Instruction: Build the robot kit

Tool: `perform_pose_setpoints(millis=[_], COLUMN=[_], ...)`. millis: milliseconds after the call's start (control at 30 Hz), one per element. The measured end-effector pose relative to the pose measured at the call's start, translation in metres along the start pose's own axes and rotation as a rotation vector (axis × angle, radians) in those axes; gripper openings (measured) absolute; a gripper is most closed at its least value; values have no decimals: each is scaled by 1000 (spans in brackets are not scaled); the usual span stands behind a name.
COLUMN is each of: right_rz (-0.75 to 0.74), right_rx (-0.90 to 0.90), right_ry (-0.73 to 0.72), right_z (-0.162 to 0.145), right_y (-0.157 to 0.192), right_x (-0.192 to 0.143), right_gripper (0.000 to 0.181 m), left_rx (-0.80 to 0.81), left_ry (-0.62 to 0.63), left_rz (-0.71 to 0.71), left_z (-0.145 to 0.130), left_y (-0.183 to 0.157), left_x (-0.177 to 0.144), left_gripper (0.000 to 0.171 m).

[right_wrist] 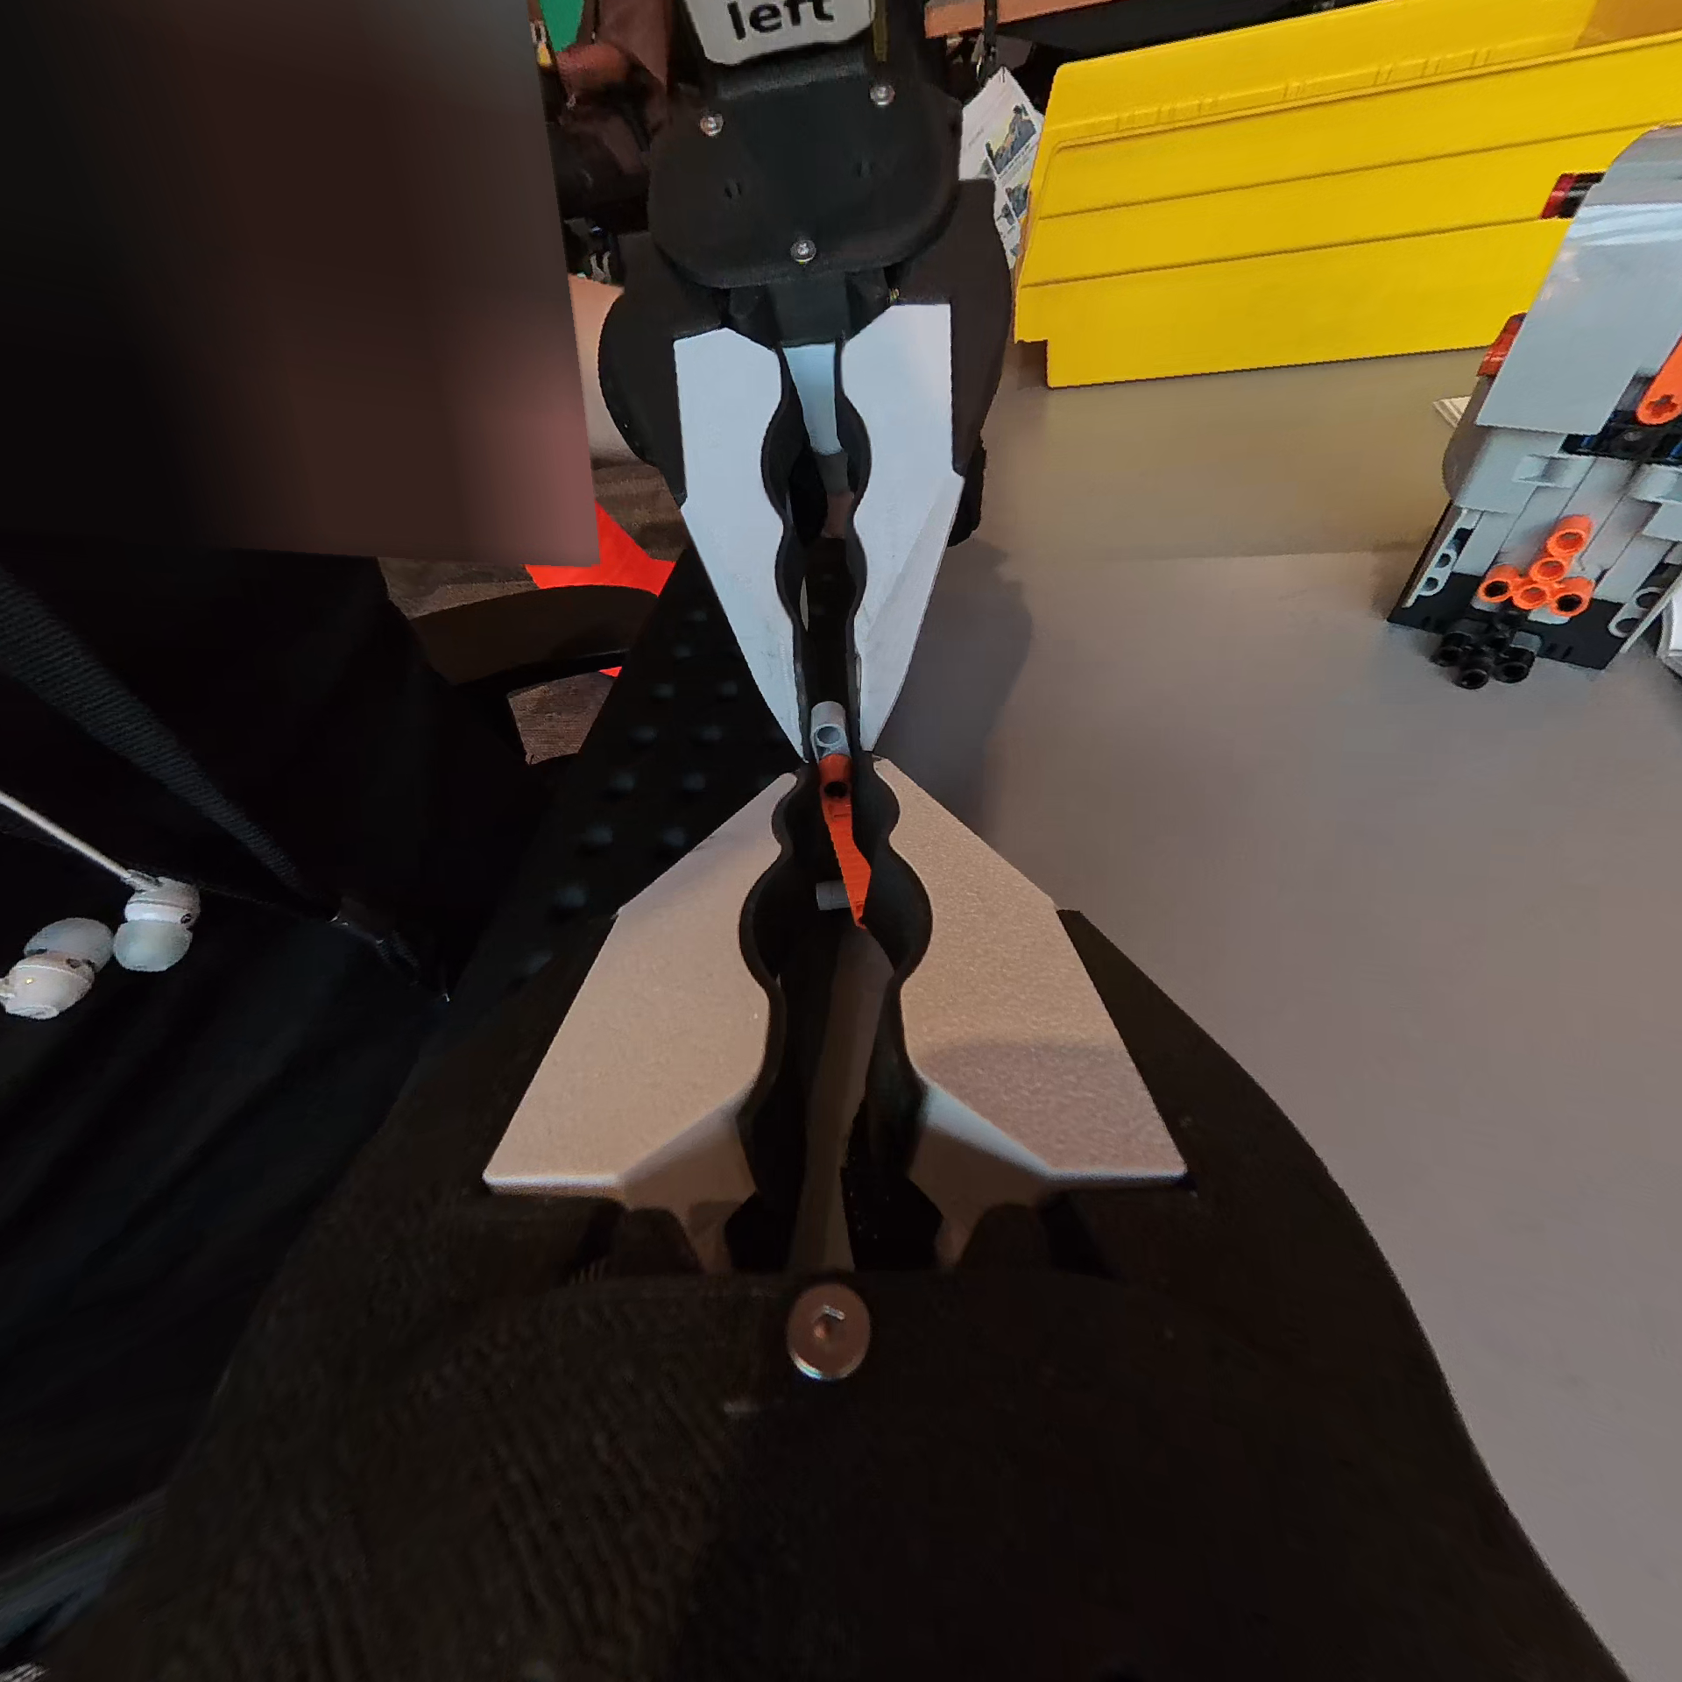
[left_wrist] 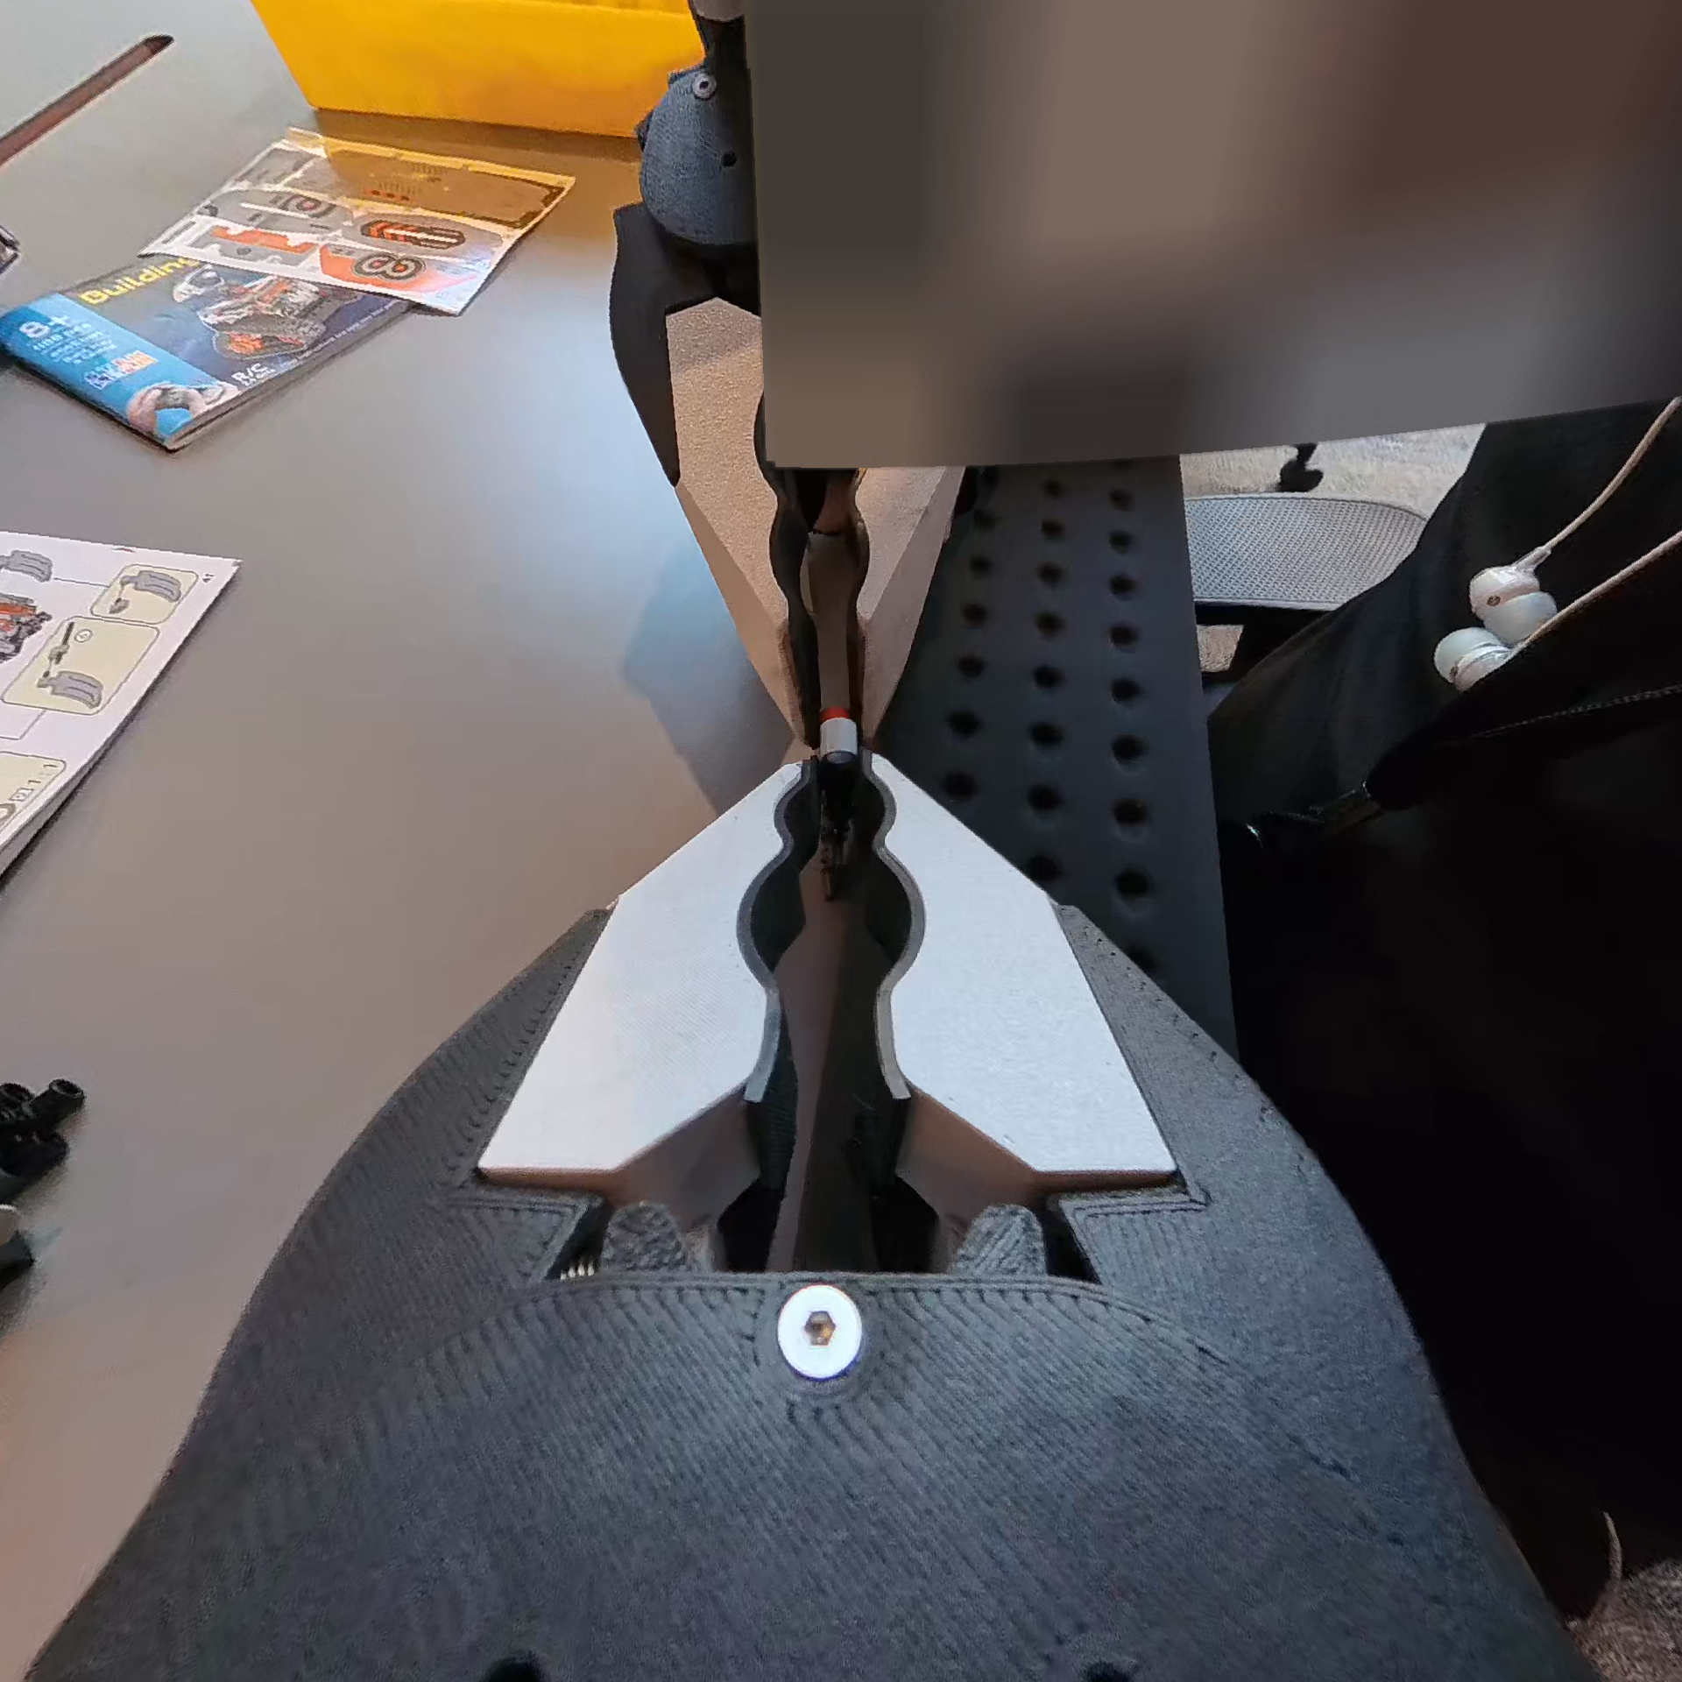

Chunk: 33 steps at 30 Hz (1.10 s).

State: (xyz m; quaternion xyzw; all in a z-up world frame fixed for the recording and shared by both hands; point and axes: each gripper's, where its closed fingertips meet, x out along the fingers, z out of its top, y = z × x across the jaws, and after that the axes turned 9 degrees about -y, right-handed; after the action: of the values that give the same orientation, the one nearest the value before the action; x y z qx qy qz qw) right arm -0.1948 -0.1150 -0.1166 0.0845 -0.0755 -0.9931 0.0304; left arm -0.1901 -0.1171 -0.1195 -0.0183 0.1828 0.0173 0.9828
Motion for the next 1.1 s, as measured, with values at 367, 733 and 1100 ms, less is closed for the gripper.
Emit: perform_pose_setpoints(millis=[367,733,1100], right_rz=[12,-89,-392], right_rx=[7,34,-131], right_ry=[7,-15,104], right_z=[-4,-1,7], right_y=[1,-18,-146], right_x=[-1,-10,-27], right_gripper=[6,0,45], left_rx=[-38,36,-175], left_ry=[-34,19,-127], left_rz=[-19,94,179], left_z=[-2,-9,0], left_y=[-3,6,30], left_x=[-1,-6,-32], left_gripper=[5,12,18])
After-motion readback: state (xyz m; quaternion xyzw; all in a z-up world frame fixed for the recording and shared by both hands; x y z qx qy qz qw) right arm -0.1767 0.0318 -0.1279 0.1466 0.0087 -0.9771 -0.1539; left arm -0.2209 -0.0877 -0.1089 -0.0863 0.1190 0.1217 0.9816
